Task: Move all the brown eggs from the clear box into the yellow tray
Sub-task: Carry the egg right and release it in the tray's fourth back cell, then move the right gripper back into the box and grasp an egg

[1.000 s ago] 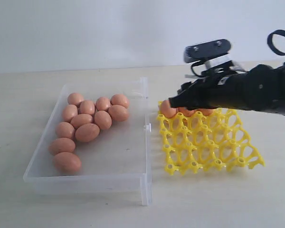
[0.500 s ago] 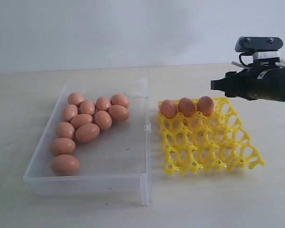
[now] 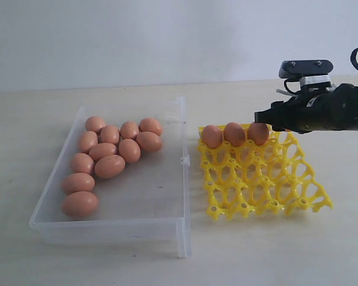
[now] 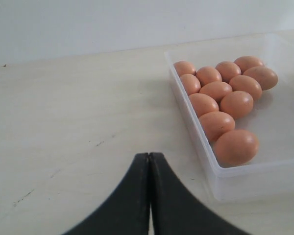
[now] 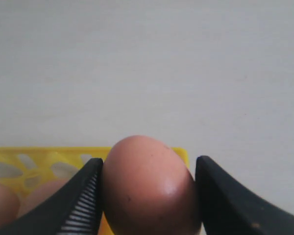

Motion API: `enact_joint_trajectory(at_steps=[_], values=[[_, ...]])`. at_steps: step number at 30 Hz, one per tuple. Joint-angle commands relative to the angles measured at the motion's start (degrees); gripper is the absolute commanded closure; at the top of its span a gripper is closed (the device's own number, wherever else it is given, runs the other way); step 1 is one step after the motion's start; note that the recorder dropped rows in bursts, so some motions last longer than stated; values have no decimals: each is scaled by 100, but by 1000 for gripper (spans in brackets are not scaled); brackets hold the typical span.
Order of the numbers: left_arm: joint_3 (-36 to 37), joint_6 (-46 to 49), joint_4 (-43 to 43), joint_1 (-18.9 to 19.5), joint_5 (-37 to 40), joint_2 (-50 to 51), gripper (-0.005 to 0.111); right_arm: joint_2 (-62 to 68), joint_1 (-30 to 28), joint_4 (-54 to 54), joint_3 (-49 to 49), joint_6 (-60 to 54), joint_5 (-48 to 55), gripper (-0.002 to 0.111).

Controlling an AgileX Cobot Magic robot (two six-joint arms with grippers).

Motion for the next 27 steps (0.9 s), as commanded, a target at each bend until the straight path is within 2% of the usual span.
enact_joint_trajectory(at_steps=[1,9,11,12,15,20,22,27], values=[[-23,2,-16,-25,-56,-32,107,2,-28,-66,-40,22,-48,108],[-23,2,-16,-25,-56,-32,107,1,-28,-66,-40,22,5,108],[-23,2,-16,-25,-56,-32,107,1,-28,-94,-40,22,30,105],[-23,2,-16,-25,-56,-32,107,1,-28,-94,-40,22,44,102],[-23,2,-16,-25,-56,-32,107,1,-28,-94,-40,22,46,84],[-23,2,-16,-25,-56,-32,107,1,-28,-94,-40,22,46,47],[-23,2,-16,-25,-56,-32,107,1,-28,-94,-40,22,46,42],[-23,2,-16,-25,-56,-32,107,-76,-28,-94,-40,37,46,41]])
